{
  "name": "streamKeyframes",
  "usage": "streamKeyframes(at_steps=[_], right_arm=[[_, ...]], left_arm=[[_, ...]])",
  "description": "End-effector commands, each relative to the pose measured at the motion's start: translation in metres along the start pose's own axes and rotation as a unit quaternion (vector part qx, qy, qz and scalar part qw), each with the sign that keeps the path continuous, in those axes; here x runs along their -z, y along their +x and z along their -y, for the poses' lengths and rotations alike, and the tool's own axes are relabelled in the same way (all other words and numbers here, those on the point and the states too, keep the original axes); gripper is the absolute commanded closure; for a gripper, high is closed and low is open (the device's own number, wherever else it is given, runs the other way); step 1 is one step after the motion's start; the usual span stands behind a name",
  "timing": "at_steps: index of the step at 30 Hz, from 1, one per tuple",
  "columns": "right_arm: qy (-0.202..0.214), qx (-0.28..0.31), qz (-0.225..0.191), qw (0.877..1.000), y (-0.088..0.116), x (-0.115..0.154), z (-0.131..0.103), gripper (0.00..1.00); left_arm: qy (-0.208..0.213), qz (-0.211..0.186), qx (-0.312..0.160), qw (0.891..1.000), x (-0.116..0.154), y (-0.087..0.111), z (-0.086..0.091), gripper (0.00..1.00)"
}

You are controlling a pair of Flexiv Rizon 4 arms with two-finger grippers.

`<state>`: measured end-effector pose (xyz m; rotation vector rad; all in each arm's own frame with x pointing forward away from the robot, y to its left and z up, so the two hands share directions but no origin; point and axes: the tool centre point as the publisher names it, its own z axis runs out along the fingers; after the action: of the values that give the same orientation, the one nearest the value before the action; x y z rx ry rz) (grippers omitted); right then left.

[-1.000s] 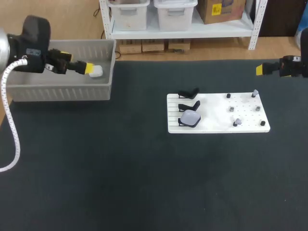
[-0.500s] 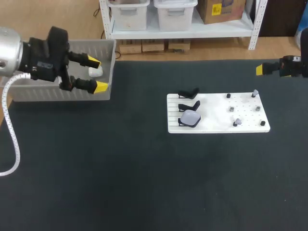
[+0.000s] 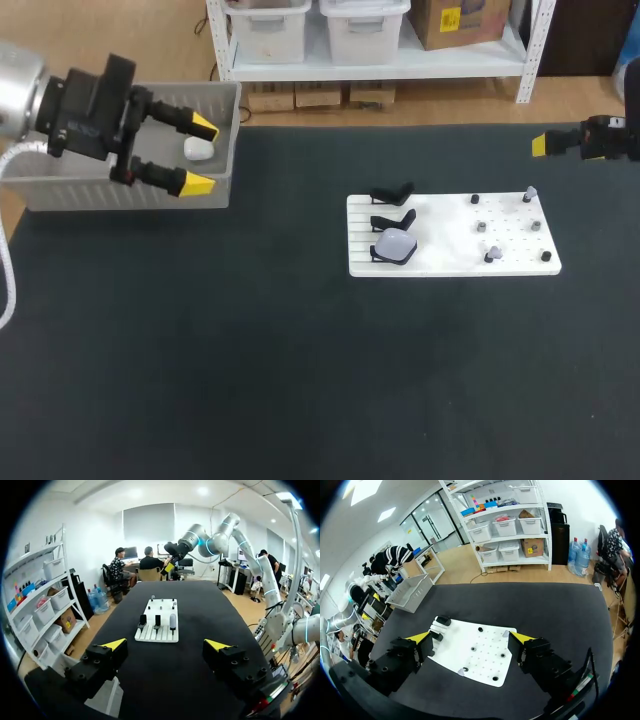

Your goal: Pick up each earbud case from the left stands, insert the matching earbuds, close the lid, and place the case in the box.

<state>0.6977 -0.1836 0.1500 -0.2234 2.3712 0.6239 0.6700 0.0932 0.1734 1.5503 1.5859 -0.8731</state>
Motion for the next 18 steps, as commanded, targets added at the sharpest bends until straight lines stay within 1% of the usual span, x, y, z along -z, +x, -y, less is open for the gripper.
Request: streamKeyframes(at_steps=[1, 3, 7, 11, 18], right_arm=[[-0.001, 0.0, 0.0, 1.0, 0.0, -0.001, 0.001, 0.0], [-0.001, 0.0, 0.0, 1.0, 0.0, -0.001, 0.001, 0.0], [-0.001, 0.0, 0.0, 1.0, 0.0, -0.001, 0.001, 0.0], [-0.001, 0.0, 0.0, 1.0, 0.0, -0.001, 0.001, 0.0], [-0.001, 0.0, 0.0, 1.0, 0.0, -0.001, 0.001, 0.0]], left_arm=[[0.014, -0.016, -0.003, 1.0, -0.008, 0.003, -0.002, 0.0], [0.007, -0.006, 0.011, 1.0, -0.02, 0.004, 0.001, 0.0], [0.009, 0.007, 0.024, 1.0, -0.043, 0.008, 0.002, 0.0], [0.019, 0.008, 0.024, 1.0, -0.067, 0.011, 0.005, 0.0], [0.035, 0.014, 0.018, 0.999, -0.098, 0.015, 0.015, 0.0]])
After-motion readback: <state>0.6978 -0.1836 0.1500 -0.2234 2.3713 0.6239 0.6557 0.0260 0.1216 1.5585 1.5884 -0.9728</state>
